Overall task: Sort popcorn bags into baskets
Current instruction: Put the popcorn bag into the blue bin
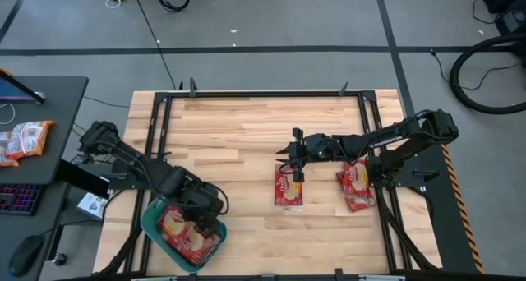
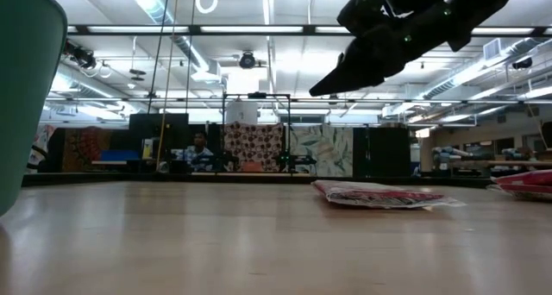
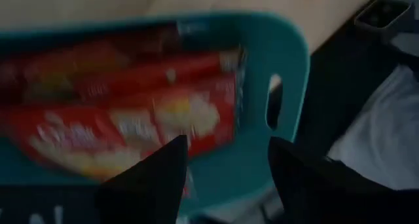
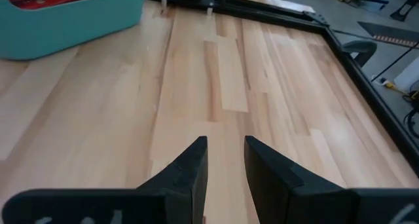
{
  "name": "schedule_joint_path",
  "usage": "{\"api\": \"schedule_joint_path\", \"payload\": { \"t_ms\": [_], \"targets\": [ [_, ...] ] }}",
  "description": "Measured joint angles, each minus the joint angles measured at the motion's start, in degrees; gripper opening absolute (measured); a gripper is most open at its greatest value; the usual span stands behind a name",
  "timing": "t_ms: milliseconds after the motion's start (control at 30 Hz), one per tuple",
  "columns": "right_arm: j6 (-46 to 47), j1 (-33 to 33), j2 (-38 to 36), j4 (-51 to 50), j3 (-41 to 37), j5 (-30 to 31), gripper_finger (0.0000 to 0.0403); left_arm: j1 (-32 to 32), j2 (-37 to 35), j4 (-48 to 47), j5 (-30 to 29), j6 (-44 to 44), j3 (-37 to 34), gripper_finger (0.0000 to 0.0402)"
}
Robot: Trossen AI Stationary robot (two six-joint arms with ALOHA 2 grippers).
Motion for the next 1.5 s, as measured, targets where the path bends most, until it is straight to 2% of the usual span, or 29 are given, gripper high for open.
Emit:
{"api": "schedule_joint_path", "payload": {
  "t_ms": [200,333,400,633,867,1000,1100,1200,1267,1500],
  "targets": [
    [1.3,1.2,0.0,-0.4,0.0,0.0,0.0105,-0.1,-0.4,-7.7,4.0,-1.9,0.0,0.0193],
    [1.3,1.7,0.0,-0.5,0.0,0.0,0.0105,-0.5,-0.4,-17.6,2.5,-0.4,0.0,0.0173],
    [1.3,2.1,0.0,-0.6,0.0,0.0,0.0105,-1.3,0.3,-18.9,1.5,-0.4,-0.4,0.0165],
    [2.4,2.9,0.0,-1.4,0.0,0.1,0.0105,-3.5,5.0,-5.4,2.1,2.7,-5.8,0.0151],
    [2.4,3.5,0.0,-1.5,0.0,0.2,0.0105,-3.4,11.9,1.3,2.8,7.4,-7.1,0.0148],
    [2.3,3.5,0.0,-1.4,0.0,0.3,0.0105,-2.5,13.1,10.6,5.5,12.8,-7.1,0.0148],
    [2.3,3.5,0.0,-1.4,0.0,0.3,0.0105,-1.4,12.1,15.5,6.5,13.2,-7.1,0.0148],
    [2.3,3.5,0.0,-1.4,0.0,0.3,0.0105,-0.5,9.9,21.0,4.3,14.3,-7.1,0.0148],
    [2.5,3.5,0.0,-1.5,0.0,0.3,0.0105,0.1,8.7,23.4,0.2,16.2,-7.1,0.0148],
    [3.6,4.2,0.3,-2.5,-0.1,0.6,0.0105,3.3,7.8,21.3,-12.3,25.6,-7.1,0.0148]
  ]
}}
